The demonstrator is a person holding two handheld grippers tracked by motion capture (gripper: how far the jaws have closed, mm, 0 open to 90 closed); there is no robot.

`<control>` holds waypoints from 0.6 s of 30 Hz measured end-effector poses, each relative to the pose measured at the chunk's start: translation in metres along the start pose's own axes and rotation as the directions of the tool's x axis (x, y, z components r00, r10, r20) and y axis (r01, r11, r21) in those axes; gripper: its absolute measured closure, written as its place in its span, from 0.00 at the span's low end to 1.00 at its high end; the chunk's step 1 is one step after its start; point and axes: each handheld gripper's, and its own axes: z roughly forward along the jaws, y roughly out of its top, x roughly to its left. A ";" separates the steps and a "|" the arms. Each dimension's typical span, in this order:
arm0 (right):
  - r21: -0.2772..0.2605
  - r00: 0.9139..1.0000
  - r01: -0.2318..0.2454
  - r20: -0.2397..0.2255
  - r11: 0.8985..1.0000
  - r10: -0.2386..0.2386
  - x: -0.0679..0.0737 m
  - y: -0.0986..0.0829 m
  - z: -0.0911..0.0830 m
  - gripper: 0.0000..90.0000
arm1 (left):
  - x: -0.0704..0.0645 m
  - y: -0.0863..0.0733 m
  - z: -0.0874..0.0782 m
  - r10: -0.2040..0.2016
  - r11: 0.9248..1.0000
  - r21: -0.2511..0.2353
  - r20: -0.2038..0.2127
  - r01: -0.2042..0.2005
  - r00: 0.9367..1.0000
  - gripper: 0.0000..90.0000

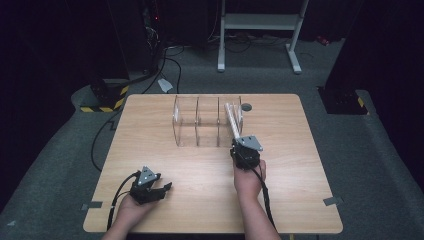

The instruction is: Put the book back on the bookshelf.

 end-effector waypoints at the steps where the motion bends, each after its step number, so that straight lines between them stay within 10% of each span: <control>1: -0.001 1.000 -0.001 0.002 1.000 0.001 0.000 0.000 0.000 0.77 | 0.000 0.000 0.000 0.000 1.000 0.000 0.000 0.000 1.000 0.45; 18: -0.054 0.998 -0.015 0.064 0.998 0.019 0.007 -0.003 0.006 0.84 | 0.000 0.000 0.000 0.006 1.000 0.000 -0.004 -0.006 1.000 0.45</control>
